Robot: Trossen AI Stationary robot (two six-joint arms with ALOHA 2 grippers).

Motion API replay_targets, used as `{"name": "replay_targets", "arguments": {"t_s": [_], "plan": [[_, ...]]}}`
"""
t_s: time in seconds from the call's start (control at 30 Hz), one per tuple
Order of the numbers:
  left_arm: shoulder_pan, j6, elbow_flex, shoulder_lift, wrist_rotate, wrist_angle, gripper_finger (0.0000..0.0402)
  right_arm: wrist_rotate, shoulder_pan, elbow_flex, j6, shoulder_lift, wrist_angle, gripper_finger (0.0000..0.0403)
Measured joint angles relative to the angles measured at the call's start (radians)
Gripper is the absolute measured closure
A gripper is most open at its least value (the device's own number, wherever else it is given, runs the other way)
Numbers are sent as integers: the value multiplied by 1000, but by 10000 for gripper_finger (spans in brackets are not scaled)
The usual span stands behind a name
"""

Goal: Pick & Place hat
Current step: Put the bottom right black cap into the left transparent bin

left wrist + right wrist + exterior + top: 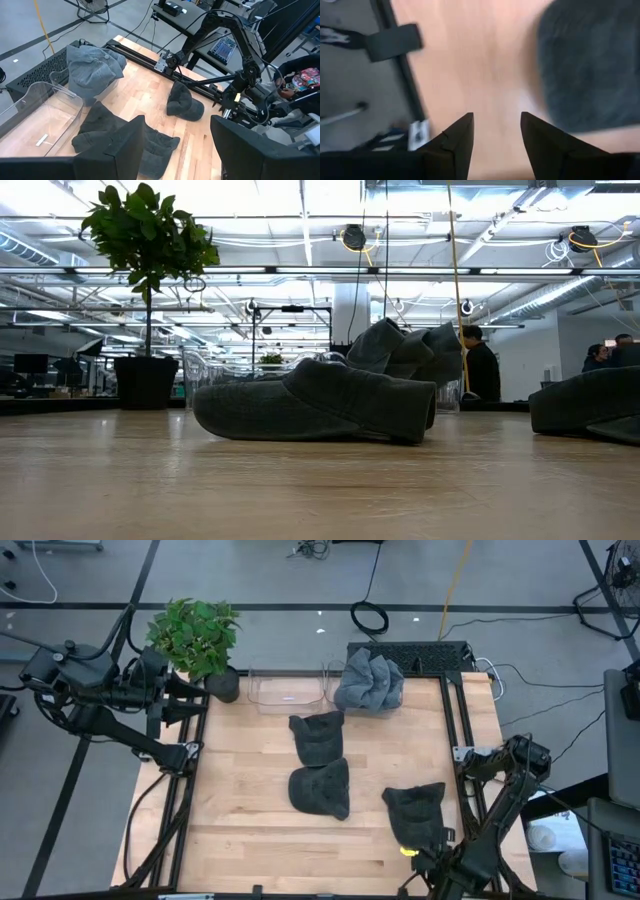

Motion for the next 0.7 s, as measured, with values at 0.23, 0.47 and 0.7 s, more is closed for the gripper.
{"name": "replay_targets", "arguments": {"t_s": [0.23,0.47,0.7], "plan": [[0,31,0,0,-4,1,167,-264,-43,0,-157,-4,124,253],[0,74,0,0,14,2,167,-315,-53,0,-42,-9,167,226],[0,24,0,0,16,3,167,-230,30,0,85,9,386,168]]}}
